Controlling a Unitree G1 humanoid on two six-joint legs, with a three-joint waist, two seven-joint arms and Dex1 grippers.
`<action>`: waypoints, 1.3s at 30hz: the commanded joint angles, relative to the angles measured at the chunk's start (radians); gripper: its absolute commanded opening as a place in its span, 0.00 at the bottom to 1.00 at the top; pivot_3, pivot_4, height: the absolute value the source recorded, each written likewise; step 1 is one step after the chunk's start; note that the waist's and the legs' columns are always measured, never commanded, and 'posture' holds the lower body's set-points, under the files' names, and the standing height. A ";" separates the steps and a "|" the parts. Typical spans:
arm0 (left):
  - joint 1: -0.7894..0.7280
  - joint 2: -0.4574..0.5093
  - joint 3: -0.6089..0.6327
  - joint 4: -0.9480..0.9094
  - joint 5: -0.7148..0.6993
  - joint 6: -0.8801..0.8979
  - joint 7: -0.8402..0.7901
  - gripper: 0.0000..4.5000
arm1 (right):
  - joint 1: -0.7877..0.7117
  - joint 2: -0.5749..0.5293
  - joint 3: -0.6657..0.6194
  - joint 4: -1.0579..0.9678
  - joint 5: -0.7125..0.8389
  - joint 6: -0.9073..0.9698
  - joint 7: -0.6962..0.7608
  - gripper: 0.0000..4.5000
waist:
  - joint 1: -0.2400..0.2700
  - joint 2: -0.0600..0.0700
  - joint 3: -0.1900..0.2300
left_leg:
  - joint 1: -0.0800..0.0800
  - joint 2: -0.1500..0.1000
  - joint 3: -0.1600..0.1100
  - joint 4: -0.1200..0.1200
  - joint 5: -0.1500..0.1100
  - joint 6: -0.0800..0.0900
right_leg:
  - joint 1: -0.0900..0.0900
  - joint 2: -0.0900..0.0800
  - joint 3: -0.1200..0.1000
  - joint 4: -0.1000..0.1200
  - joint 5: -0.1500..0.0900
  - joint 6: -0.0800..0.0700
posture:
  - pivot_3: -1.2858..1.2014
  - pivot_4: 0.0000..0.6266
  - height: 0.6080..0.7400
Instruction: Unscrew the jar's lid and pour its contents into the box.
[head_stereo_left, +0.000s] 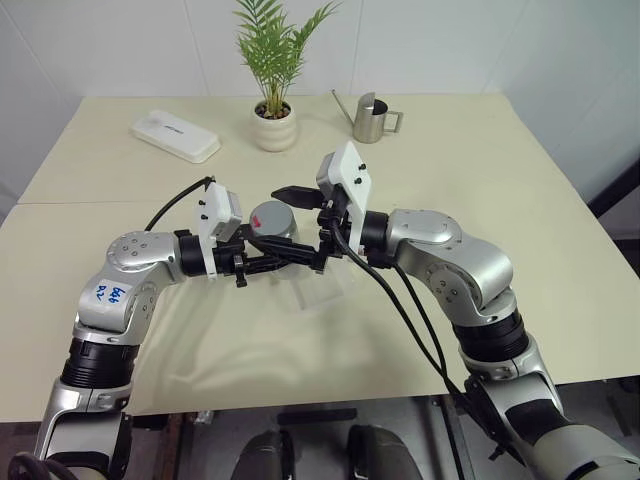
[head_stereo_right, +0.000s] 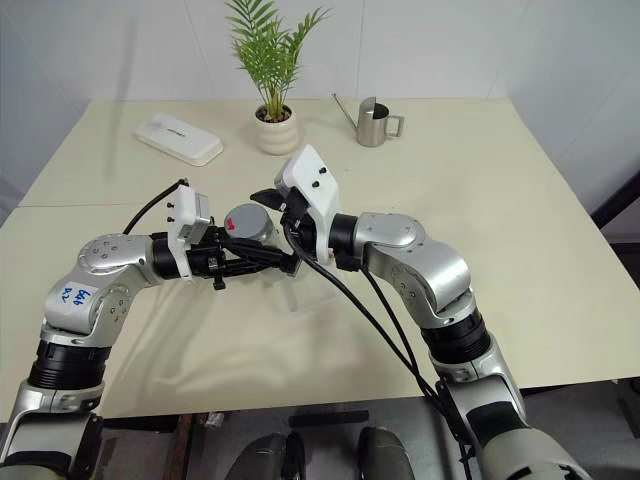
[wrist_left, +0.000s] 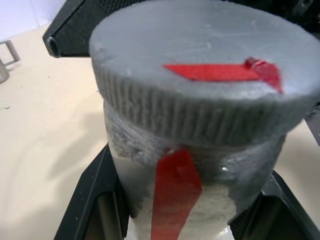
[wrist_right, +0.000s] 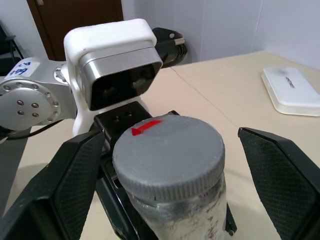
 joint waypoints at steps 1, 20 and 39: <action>-0.012 0.007 0.017 -0.018 -0.008 -0.002 0.000 0.44 | -0.028 0.006 -0.014 -0.008 -0.002 -0.004 0.009 1.00 | 0.001 0.000 0.000 | 0.000 0.000 0.000 0.000 0.000 0.000 | 0.000 0.000 0.000 0.000 0.000 0.000 | 0.52 0.24 1.00; -0.081 0.056 0.014 0.079 -0.008 -0.068 -0.160 0.44 | -0.082 -0.106 -0.015 0.034 0.053 -0.085 0.342 0.57 | 0.003 0.000 0.000 | 0.000 0.000 0.000 0.000 0.000 0.000 | 0.000 0.000 0.002 -0.001 0.000 0.000 | 0.52 0.24 1.00; -0.126 -0.003 0.004 0.103 -0.092 -0.069 -0.303 0.44 | -0.299 -0.144 -0.044 0.248 0.128 -0.074 0.725 0.57 | 0.002 0.000 0.000 | -0.001 0.000 0.001 0.003 0.001 0.002 | 0.000 0.000 -0.003 0.002 0.000 0.000 | 0.52 0.24 1.00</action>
